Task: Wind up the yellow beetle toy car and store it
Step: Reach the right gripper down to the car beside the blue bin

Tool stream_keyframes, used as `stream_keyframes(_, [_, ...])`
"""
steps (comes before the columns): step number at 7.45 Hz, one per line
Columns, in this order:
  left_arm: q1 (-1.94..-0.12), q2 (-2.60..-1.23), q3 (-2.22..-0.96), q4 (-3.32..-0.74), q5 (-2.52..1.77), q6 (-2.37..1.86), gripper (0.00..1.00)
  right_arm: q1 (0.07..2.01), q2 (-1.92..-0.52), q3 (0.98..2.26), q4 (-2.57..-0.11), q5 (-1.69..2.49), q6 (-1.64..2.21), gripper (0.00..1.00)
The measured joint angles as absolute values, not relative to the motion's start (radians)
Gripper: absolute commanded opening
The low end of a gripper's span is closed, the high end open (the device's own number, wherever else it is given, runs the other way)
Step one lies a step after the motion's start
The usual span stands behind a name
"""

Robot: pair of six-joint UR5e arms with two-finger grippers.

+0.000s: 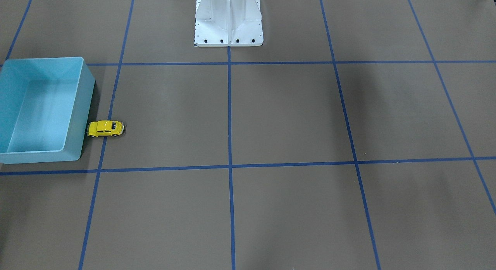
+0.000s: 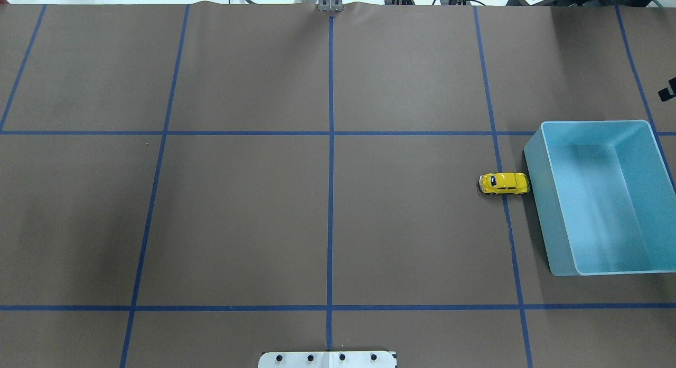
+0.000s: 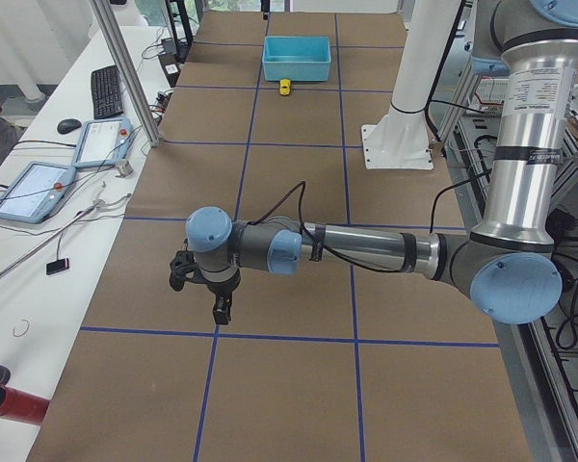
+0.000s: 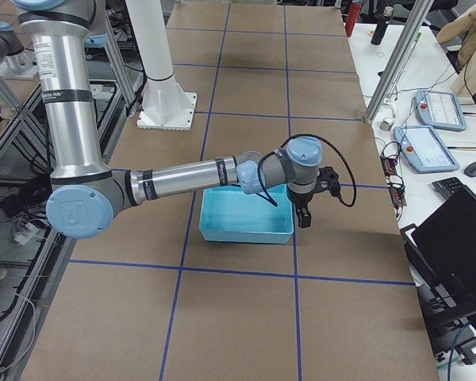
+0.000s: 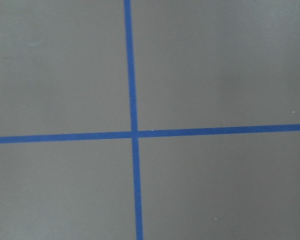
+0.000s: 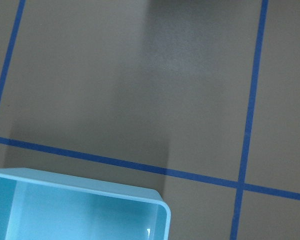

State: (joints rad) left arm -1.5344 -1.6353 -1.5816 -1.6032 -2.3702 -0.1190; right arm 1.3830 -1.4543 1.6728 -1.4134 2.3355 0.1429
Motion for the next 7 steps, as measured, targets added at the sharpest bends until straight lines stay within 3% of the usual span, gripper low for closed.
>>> stream_keyframes(7, [-1.572,-1.556,-1.559,-1.611,-2.384,-0.141,1.0,1.031,-1.281,1.747,-1.505,2.114,0.113,1.0])
